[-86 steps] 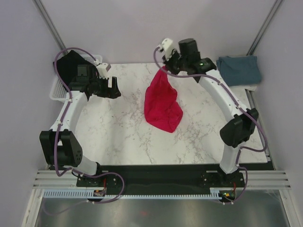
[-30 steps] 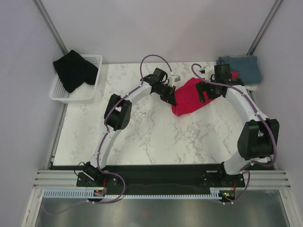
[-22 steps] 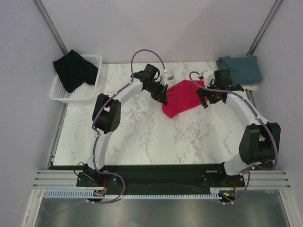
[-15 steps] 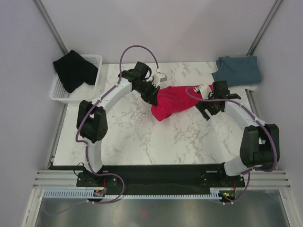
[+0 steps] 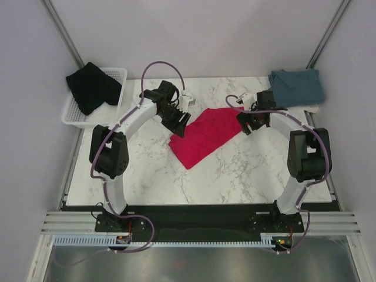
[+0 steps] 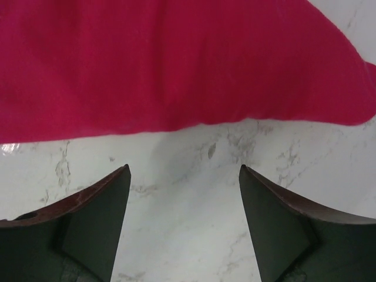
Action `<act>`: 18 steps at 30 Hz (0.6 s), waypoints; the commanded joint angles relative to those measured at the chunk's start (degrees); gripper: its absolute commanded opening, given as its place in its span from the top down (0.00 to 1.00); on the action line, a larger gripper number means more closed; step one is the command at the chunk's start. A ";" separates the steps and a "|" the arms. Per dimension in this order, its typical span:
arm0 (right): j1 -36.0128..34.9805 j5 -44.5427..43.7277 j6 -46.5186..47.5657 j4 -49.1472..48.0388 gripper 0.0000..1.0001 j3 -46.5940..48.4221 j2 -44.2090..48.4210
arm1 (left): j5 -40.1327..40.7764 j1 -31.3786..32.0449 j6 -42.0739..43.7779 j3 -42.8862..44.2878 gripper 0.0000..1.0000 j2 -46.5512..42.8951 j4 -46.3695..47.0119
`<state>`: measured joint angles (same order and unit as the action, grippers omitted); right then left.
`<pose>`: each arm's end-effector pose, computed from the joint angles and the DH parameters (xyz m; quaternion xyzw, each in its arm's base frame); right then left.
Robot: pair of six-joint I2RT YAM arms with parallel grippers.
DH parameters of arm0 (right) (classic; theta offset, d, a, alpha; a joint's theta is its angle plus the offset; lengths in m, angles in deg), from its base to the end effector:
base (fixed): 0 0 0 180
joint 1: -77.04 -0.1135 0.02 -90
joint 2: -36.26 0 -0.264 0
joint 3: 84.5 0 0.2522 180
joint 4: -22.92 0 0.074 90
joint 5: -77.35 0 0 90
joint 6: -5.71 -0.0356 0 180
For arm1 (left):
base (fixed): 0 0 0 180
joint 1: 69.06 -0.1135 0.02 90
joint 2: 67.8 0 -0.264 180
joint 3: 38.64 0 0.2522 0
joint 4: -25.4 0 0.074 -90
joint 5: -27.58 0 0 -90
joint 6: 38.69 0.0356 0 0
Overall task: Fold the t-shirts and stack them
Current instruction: Flatten the tshirt out
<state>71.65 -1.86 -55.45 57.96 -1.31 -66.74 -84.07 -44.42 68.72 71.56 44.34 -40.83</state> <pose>0.3771 0.0423 0.1962 -0.3064 0.8987 0.0267 0.3126 0.3684 -0.1834 0.2501 0.3792 0.8875 -0.1958 0.1740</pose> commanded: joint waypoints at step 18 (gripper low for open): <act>-0.85 3.71 -5.55 -7.13 0.83 10.46 -11.08 | -3.49 10.25 -0.53 -1.17 0.44 8.97 1.14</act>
<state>71.00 0.47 -59.79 53.18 7.24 -78.17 -86.94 -33.78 68.72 70.31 52.62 -40.57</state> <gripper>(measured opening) 0.180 0.556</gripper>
